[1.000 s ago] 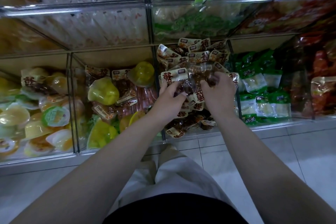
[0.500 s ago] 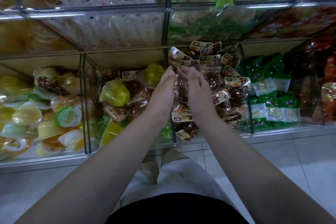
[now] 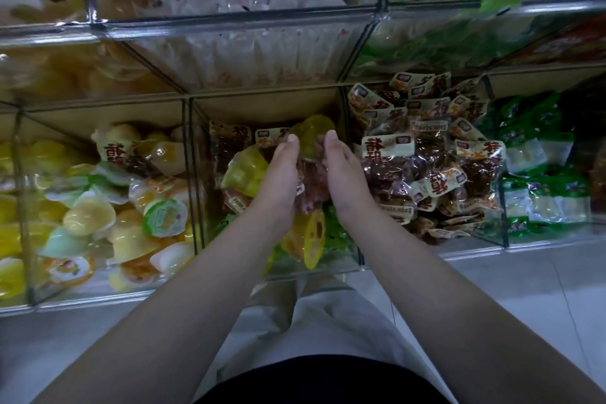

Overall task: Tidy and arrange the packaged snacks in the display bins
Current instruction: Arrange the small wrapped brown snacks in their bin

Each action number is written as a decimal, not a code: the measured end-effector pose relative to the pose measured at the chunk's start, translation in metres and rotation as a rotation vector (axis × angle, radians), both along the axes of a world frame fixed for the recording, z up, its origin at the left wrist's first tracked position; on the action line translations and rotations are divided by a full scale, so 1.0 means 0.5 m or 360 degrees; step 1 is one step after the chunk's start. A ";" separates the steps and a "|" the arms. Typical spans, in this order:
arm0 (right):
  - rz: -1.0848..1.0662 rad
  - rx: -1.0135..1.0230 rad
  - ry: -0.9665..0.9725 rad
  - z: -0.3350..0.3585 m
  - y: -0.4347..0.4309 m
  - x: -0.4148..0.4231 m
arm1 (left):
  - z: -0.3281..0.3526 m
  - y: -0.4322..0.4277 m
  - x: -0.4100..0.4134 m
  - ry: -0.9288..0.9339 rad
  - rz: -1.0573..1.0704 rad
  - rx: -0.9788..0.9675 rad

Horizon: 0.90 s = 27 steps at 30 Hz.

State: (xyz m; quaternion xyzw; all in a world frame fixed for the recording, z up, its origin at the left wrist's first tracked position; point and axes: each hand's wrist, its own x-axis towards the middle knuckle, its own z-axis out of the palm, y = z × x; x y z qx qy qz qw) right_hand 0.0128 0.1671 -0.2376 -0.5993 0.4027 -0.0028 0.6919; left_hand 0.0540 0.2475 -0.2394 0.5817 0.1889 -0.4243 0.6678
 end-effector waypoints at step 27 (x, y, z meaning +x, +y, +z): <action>0.0114 -0.0198 0.0509 -0.062 0.055 0.068 | 0.012 0.063 0.061 0.0158 -0.0205 -0.0030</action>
